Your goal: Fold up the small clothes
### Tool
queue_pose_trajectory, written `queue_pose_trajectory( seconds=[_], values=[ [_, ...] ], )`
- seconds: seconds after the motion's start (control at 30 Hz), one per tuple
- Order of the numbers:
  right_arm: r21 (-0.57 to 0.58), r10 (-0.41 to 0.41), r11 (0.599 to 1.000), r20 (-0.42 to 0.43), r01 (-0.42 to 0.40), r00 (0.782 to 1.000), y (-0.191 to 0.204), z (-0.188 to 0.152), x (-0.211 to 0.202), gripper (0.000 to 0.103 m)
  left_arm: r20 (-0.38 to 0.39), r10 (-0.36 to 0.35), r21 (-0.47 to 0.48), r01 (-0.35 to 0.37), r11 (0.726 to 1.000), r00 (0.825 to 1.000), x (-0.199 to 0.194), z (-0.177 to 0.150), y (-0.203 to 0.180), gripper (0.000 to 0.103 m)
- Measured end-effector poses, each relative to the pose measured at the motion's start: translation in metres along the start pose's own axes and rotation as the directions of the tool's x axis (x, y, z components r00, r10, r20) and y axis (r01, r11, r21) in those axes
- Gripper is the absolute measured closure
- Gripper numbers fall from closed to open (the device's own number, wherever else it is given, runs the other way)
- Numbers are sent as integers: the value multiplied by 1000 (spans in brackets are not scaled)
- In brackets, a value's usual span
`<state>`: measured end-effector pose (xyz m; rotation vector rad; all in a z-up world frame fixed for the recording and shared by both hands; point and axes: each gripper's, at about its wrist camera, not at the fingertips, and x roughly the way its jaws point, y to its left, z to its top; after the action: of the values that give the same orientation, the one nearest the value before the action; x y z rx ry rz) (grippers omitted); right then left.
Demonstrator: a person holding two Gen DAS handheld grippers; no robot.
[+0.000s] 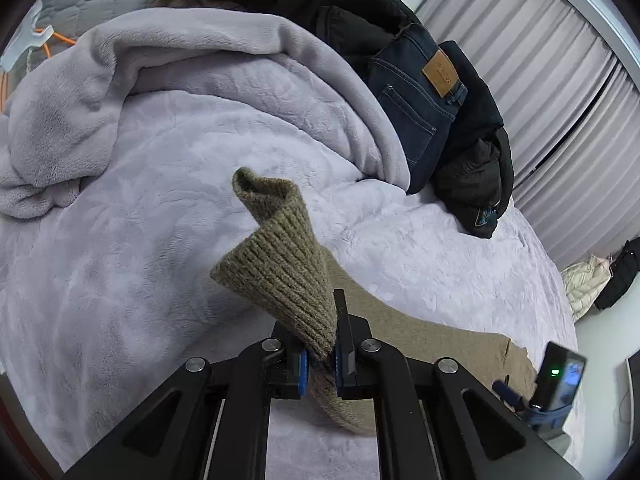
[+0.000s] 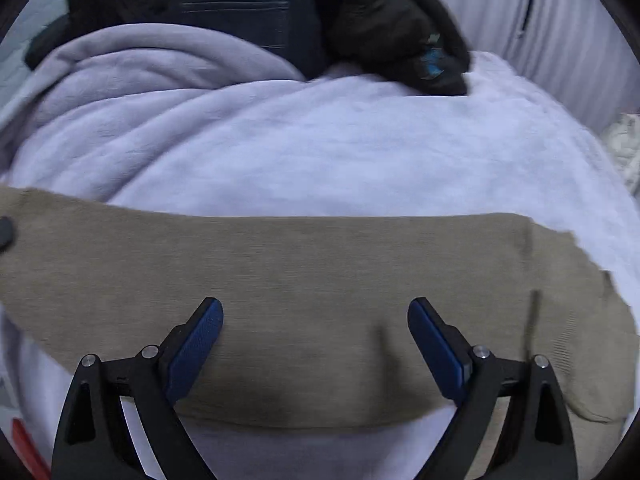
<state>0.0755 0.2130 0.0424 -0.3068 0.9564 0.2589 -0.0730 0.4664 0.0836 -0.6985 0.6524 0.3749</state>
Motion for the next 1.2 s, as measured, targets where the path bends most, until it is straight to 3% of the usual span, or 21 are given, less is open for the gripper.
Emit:
queue_pose_trajectory(
  seconds=[0.03, 0.07, 0.1, 0.13, 0.2, 0.23, 0.27, 0.37, 0.43, 0.57, 0.67, 0.77, 0.93, 1.1, 1.2],
  values=[
    [47, -18, 999, -50, 21, 999, -14, -3, 10, 8, -3, 1, 8, -1, 1000, 1000, -1, 0, -6, 93],
    [79, 14, 997, -102, -6, 995, -22, -7, 19, 8, -4, 4, 21, -4, 1000, 1000, -2, 1, -15, 93],
    [97, 101, 991, -129, -88, 987, -26, -11, 23, 8, -2, 8, 41, -8, 999, 1000, -4, 1, -24, 93],
    [73, 159, 986, -120, -151, 980, -26, -13, 17, 8, 2, 10, 64, -10, 998, 1000, -7, 0, -34, 93],
    [12, 325, 945, -93, -326, 941, -30, -16, -5, 8, 1, 11, 120, -11, 993, 1000, -12, -2, -59, 93],
    [19, 378, 926, -61, -378, 924, -41, -18, -18, 8, -3, 11, 148, -11, 989, 1000, -13, -4, -72, 93],
    [31, 381, 924, -18, -380, 924, -59, -23, -33, 8, -12, 10, 181, -7, 983, 1000, -13, -7, -89, 93],
    [26, 225, 974, 15, -225, 974, -111, -40, -47, 8, -47, 11, 266, 2, 964, 999, -3, -23, -140, 93],
    [12, 119, 993, 40, -120, 992, -151, -58, -54, 8, -85, -3, 317, 30, 948, 996, 8, -40, -180, 93],
    [52, -12, 999, 36, 10, 999, -245, -101, -69, 8, -177, -25, 413, 98, 906, 984, 34, -85, -269, 93],
    [76, -82, 994, 43, 79, 996, -294, -129, -81, 8, -228, -58, 488, 165, 857, 972, 44, -128, -346, 93],
    [86, -126, 989, 44, 122, 991, -327, -152, -87, 8, -283, -81, 553, 232, 801, 956, 51, -179, -415, 93],
    [78, -152, 986, 51, 148, 987, -356, -183, -95, 8, -367, -53, 629, 290, 721, 929, 74, -264, -498, 93],
    [109, -148, 984, 47, 142, 988, -391, -207, -94, 8, -423, 15, 672, 302, 677, 906, 106, -335, -536, 93],
    [133, -134, 983, 46, 127, 990, -405, -216, -91, 8, -415, 56, 698, 278, 660, 908, 121, -357, -537, 93]
  ],
)
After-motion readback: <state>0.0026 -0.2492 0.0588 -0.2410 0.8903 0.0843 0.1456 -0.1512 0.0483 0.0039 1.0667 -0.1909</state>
